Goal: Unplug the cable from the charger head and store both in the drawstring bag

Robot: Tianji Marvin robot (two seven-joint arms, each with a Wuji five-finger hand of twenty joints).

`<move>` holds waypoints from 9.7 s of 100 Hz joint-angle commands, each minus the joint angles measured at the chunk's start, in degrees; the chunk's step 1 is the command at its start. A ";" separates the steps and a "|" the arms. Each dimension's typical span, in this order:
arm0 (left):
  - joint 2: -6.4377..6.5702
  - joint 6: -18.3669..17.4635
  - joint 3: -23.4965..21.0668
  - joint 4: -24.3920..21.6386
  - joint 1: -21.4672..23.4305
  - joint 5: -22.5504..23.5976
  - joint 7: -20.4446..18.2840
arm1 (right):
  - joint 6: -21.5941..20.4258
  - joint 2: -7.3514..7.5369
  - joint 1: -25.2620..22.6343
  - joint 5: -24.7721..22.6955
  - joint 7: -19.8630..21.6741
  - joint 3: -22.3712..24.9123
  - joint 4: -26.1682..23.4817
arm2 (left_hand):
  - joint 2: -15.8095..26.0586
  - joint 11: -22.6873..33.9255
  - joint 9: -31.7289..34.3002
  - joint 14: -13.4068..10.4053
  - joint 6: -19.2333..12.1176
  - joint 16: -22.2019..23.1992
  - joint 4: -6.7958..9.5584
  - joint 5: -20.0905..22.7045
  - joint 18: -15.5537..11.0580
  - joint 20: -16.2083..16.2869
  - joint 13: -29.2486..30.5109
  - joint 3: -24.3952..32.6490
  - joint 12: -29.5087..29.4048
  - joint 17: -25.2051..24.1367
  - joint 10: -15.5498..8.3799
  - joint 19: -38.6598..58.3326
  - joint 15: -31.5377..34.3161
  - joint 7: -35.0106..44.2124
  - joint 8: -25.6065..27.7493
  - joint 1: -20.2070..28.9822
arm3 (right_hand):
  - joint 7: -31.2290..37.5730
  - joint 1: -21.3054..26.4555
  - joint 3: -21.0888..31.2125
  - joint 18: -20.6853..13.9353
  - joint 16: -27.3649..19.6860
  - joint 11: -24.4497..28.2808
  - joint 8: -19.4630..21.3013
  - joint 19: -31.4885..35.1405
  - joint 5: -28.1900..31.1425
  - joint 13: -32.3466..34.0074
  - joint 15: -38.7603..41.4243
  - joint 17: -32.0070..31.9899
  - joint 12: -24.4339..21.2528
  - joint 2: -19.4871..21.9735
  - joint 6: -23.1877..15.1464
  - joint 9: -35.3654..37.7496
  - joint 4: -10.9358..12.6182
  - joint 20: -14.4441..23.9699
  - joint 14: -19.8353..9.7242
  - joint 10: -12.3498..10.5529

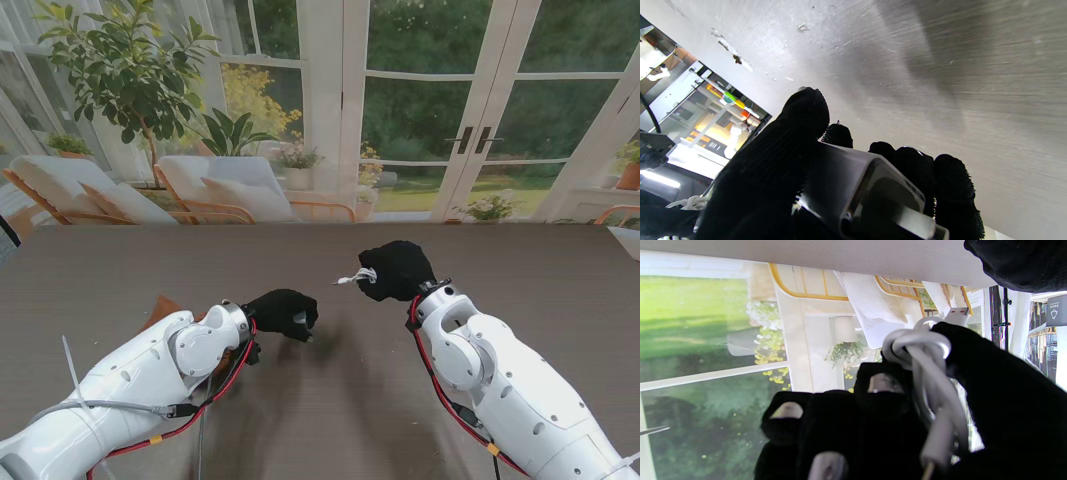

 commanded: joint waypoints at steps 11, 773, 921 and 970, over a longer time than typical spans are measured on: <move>-1.07 1.02 1.61 2.65 -1.73 0.46 -0.53 | 0.31 -0.29 0.32 -0.02 0.52 -0.20 0.34 | 10.28 3.79 0.14 -0.99 -1.19 2.11 0.40 0.85 -7.90 4.81 -1.71 9.30 1.38 -2.28 -4.65 2.67 0.52 7.22 0.80 11.30 | 3.65 4.12 6.07 -5.66 0.89 5.52 2.43 13.72 2.14 0.58 3.70 31.66 0.16 3.34 -4.24 4.14 5.23 2.22 -10.14 6.56; 3.53 36.37 -24.94 -42.26 19.14 13.67 -6.12 | 5.58 -0.07 -5.77 4.97 12.92 1.30 -22.14 | 17.13 23.95 21.32 -13.92 7.04 -6.85 10.47 16.92 -2.86 -18.76 26.59 19.79 -9.37 39.52 -12.60 33.99 18.80 21.64 14.72 -19.49 | 4.73 6.00 4.26 -3.72 0.52 4.29 1.46 14.00 -0.65 0.47 4.13 31.60 0.34 4.88 -3.68 4.14 2.58 1.88 -7.79 7.40; 2.56 35.91 -17.85 -39.81 14.32 5.26 -6.84 | 14.96 2.00 -0.94 -4.15 26.48 -3.84 -23.32 | 16.72 21.62 21.69 -11.85 7.71 -7.05 8.66 16.99 -0.61 -18.68 27.40 19.34 -10.25 39.67 -11.65 33.69 16.76 19.25 14.00 -17.69 | 3.83 5.35 4.27 -6.64 0.61 3.55 -0.33 13.64 -2.66 0.59 3.62 31.76 0.22 3.46 -4.12 4.13 1.34 1.08 -10.75 5.65; 1.89 36.89 -15.42 -38.07 12.08 1.97 -6.55 | 19.28 2.32 -1.19 -8.40 29.82 -4.85 -25.15 | 16.14 20.44 23.24 -11.38 7.66 -7.56 8.23 17.79 0.53 -18.95 28.53 20.49 -10.84 40.97 -11.83 34.47 16.45 18.66 13.54 -17.74 | 1.10 2.61 0.11 -9.60 0.01 -1.36 -10.07 12.05 -10.22 0.78 2.53 31.79 -1.73 1.60 3.31 4.08 -4.14 -0.02 -14.13 3.99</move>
